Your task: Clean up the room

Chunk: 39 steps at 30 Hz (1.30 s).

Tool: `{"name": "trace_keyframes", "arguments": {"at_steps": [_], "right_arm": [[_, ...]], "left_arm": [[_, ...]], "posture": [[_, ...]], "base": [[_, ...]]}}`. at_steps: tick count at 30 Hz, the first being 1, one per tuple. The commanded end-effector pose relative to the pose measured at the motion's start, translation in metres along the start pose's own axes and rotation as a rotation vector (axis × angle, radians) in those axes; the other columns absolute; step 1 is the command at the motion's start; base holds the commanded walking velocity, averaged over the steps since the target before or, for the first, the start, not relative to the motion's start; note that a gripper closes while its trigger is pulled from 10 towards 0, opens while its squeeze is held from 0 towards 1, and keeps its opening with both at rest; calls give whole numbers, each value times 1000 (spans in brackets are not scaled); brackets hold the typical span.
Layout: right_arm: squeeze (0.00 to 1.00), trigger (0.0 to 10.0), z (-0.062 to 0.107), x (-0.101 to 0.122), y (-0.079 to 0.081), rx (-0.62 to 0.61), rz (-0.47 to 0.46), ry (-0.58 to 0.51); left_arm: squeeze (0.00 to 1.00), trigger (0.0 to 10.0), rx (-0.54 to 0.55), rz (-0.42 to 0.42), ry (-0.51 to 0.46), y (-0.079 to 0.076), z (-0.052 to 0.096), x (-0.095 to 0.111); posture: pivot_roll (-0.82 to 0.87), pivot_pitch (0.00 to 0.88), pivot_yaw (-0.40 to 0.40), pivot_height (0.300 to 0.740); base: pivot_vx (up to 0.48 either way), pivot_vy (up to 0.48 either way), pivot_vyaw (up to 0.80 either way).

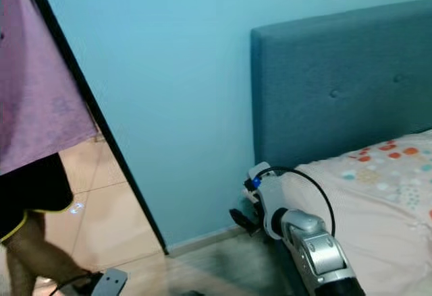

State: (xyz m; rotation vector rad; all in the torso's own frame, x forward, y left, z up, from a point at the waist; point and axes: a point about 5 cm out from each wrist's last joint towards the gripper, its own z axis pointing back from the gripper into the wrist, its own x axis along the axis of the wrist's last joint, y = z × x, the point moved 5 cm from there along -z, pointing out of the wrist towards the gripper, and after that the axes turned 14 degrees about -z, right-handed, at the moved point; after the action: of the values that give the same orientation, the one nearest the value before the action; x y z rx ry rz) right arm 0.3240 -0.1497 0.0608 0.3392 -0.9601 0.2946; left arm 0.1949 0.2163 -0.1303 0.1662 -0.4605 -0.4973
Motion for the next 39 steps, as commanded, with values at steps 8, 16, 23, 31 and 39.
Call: {"name": "trace_keyframes", "arguments": {"at_steps": [8, 16, 23, 31, 39], "right_arm": [[0, 10000, -6, -11, -18, -135, 26, 58], [0, 10000, -5, -20, -9, -73, 41, 100], [0, 10000, 10, -47, 20, 160, 82, 253], [0, 10000, 42, -33, -30, 78, 209, 301], [0, 10000, 27, -14, -31, 12, 293, 289]], "left_arm": [[0, 10000, -7, -43, -8, 2, 0, 3], [0, 10000, 0, -5, -62, 0, -1, 16], [0, 10000, 99, -3, -119, 18, 0, 36], [0, 10000, 323, -70, -141, 62, 8, 58], [0, 10000, 279, -24, -205, 51, 6, 72]], "posture": [[-49, 0, 111, 602], [-56, 0, 108, 562], [-53, 0, 101, 537], [-63, 0, 94, 522], [-63, 0, 86, 522]], "base": [[0, 0, 0], [0, 0, 0], [0, 0, 0], [0, 0, 0], [0, 0, 0]]}}
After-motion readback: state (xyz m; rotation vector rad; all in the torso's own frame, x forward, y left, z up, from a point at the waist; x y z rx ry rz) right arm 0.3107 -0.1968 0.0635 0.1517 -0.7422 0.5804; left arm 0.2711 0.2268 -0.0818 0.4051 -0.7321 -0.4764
